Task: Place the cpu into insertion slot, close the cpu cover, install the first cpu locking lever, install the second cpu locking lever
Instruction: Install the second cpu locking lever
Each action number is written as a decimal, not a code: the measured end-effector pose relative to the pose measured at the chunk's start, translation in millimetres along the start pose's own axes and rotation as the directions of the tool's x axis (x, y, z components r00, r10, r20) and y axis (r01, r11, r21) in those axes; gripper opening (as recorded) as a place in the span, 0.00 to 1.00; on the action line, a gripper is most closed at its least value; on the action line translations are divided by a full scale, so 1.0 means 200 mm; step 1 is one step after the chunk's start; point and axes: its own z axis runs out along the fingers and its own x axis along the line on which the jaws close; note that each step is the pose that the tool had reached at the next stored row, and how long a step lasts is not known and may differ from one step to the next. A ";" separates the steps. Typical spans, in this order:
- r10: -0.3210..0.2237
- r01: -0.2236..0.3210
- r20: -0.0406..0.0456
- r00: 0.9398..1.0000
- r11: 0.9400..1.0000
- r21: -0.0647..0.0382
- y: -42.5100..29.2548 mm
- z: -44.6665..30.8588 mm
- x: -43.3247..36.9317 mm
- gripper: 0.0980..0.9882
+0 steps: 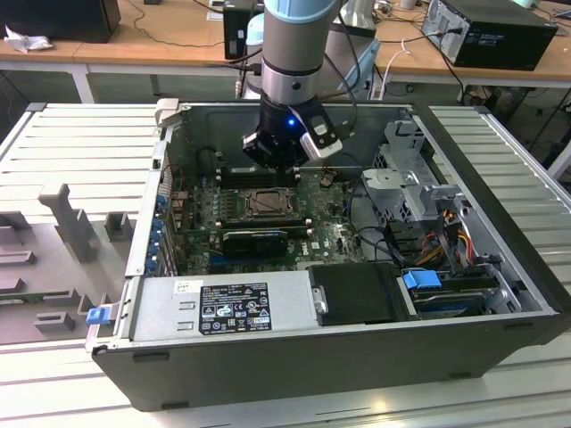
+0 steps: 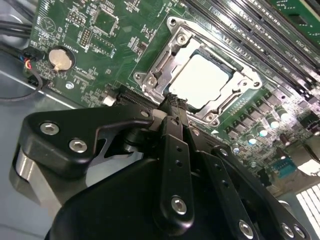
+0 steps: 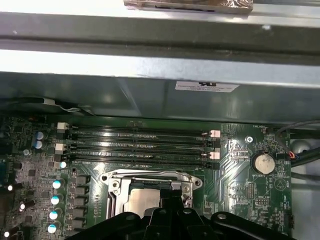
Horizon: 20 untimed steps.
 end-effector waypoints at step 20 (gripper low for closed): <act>0.000 0.000 -0.001 1.000 1.000 0.000 -0.119 -0.020 0.006 0.01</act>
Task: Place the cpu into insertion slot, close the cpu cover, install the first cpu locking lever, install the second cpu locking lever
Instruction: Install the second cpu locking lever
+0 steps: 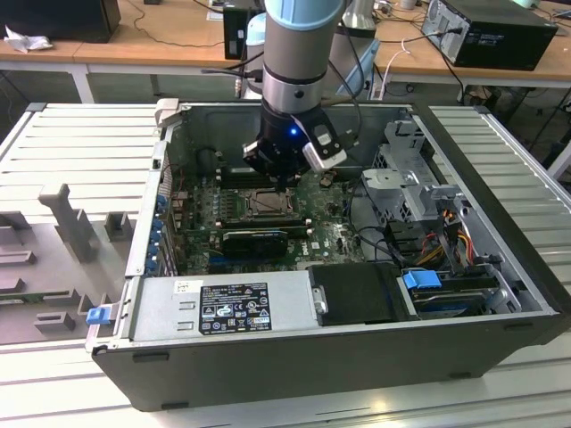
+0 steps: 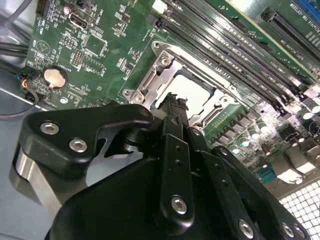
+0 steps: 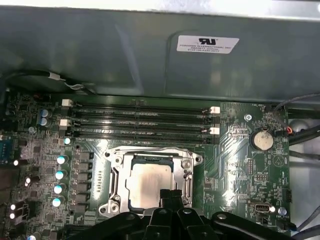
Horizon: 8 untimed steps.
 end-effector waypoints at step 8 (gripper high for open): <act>0.000 0.000 0.000 1.000 1.000 0.000 -0.020 -0.010 0.001 0.01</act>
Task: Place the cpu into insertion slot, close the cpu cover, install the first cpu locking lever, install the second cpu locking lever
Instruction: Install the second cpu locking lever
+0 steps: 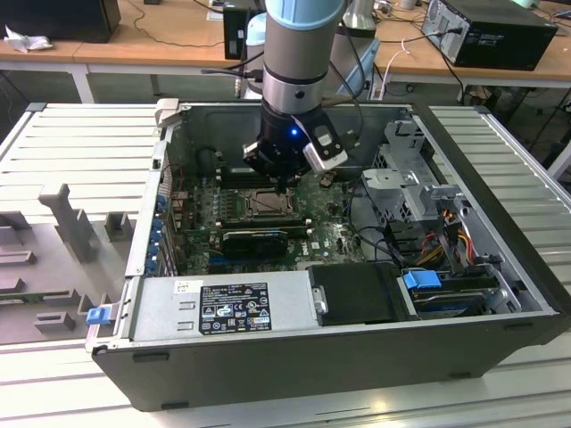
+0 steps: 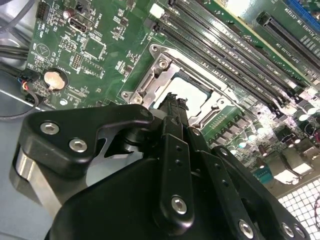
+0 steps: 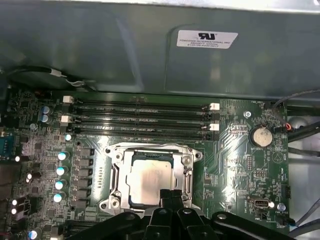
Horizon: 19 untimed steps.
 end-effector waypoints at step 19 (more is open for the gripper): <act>0.001 -0.001 -0.007 1.000 1.000 -0.026 -0.195 -0.020 0.025 0.01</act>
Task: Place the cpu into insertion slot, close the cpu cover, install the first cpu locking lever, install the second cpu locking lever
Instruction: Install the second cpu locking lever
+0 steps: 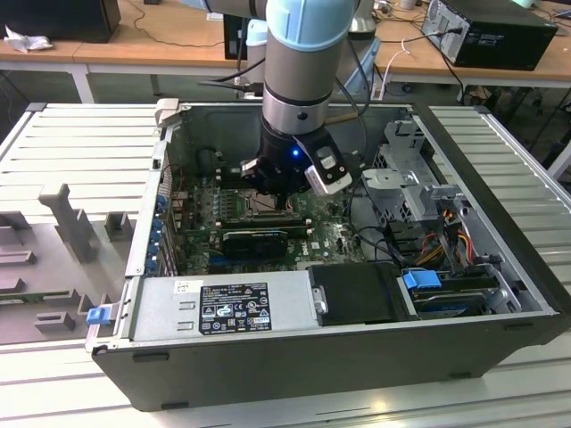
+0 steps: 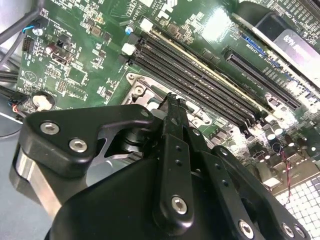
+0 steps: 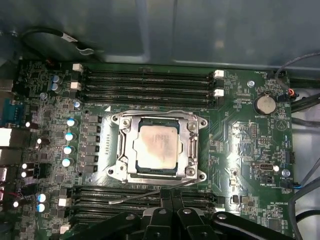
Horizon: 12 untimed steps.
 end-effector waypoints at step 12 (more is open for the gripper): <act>0.000 0.000 0.001 1.000 1.000 -0.018 -0.013 0.000 0.026 0.01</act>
